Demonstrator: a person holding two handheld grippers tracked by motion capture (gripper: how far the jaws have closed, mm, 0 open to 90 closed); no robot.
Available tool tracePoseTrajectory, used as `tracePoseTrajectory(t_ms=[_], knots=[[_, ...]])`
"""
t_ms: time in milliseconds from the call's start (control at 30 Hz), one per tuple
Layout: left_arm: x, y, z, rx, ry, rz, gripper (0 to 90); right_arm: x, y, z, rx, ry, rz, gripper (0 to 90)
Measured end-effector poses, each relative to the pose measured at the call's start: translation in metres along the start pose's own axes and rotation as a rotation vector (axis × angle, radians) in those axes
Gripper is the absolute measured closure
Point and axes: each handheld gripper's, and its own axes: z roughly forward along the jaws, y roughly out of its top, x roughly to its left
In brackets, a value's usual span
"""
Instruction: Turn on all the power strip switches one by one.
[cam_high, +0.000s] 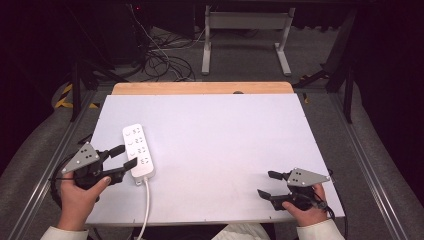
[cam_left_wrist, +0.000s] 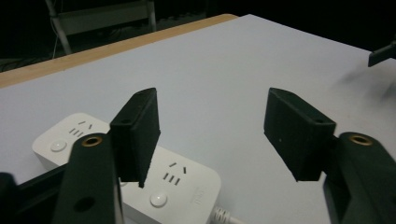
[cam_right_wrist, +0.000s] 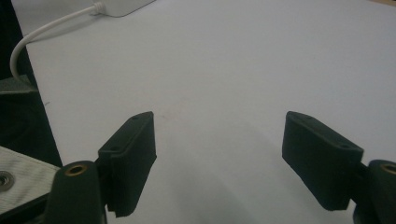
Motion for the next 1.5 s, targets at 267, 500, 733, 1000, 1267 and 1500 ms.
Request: tracePoseTrajectory(t_ms=[267,500,733,1000,1267,1500], knots=[[-0.011,-0.019,-0.007,-0.013,-0.017,0.025,25.2,0.0,0.0,0.0,0.001,0.003,0.0,26.5],[-0.017,-0.037,-0.015,0.003,-0.004,0.056,23.3,0.001,0.0,0.001,0.001,0.002,0.0,26.3],[-0.023,-0.058,-0.015,0.031,-0.001,0.081,22.9,0.001,0.0,0.001,0.005,0.002,-0.001,25.9],[-0.022,-0.082,-0.006,0.111,0.002,0.064,22.8,0.001,0.0,0.001,0.004,0.002,-0.001,25.7],[-0.023,-0.082,-0.004,0.085,-0.025,-0.009,22.8,0.001,-0.001,0.001,0.007,0.001,-0.004,25.6],[-0.022,-0.08,-0.006,0.063,0.014,0.01,22.9,0.0,0.0,0.001,0.004,-0.009,0.001,24.3]])
